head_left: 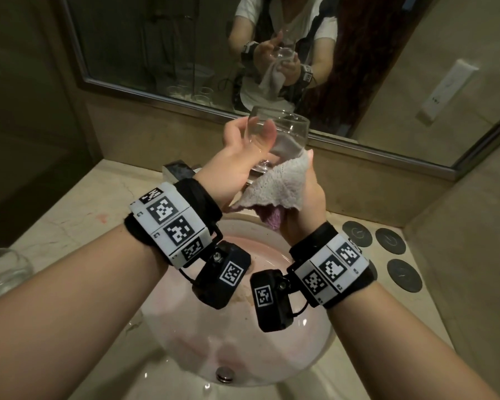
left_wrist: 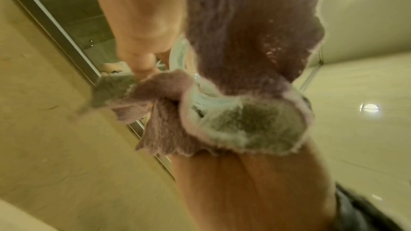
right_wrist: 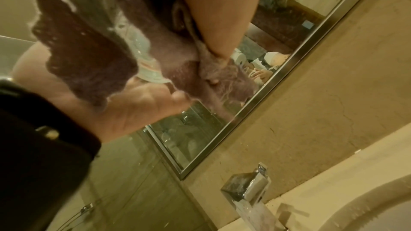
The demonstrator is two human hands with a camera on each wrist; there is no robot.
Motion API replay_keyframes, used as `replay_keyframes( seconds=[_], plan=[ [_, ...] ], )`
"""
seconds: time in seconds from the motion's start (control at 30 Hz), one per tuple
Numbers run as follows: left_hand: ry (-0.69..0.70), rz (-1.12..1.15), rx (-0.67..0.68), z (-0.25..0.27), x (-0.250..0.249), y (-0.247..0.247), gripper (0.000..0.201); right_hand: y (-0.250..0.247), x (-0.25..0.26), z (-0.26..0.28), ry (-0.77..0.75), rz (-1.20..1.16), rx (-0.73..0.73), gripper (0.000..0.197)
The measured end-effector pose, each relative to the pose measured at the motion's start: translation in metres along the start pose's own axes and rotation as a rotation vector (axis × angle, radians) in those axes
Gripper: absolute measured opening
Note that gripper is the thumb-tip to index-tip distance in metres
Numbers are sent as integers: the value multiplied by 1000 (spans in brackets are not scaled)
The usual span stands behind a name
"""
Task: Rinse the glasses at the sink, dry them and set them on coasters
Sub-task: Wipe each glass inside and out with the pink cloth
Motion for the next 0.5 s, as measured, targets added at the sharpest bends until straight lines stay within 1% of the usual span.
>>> replay_keyframes(
  seconds=[0.07,0.1,0.13,0.17,0.2,0.23,0.27,0.3,0.33,0.37,0.4,0.43,0.47,0.5],
  plan=[
    [-58,-121,9,3,-1,-3,85,7,8,2,-53,66,-15,58],
    [-84,-141,10,5,-2,-4,93,10,12,4,-85,120,-19,64],
    [-99,-126,10,6,0,-5,98,12,17,4,-120,195,-22,73],
    [-101,-100,9,6,2,-6,96,14,24,5,-169,300,-37,83],
    [-84,-64,-2,4,3,-8,83,14,31,5,-236,389,-48,89],
    [-57,-15,-27,3,3,-10,62,17,39,5,-293,456,-46,88],
    [-41,67,-54,0,5,-14,40,21,46,5,-339,504,-11,83],
    [-34,151,-71,-2,6,-14,30,21,49,1,-367,556,31,77],
    [-32,222,-79,-3,8,-15,30,21,50,-2,-390,615,57,72],
    [-28,286,-77,-5,9,-15,37,24,51,-4,-395,664,74,68],
    [-37,316,-77,-6,11,-16,50,26,50,-6,-388,698,94,62],
    [-59,311,-52,-5,10,-14,68,26,50,-7,-365,696,110,56],
    [-93,270,-7,-5,11,-12,87,26,50,-9,-334,650,122,47],
    [-126,227,53,-4,13,-9,100,24,50,-9,-262,577,98,39]
  ],
)
Point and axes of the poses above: each hand's wrist, its own z-axis away from the middle knuckle, its own y-axis out of the palm, x = y × z, the point moved 7 cm from there along -z, towards the middle knuckle, and after that the axes turned 15 degrees about x, right-handed, at the moved point
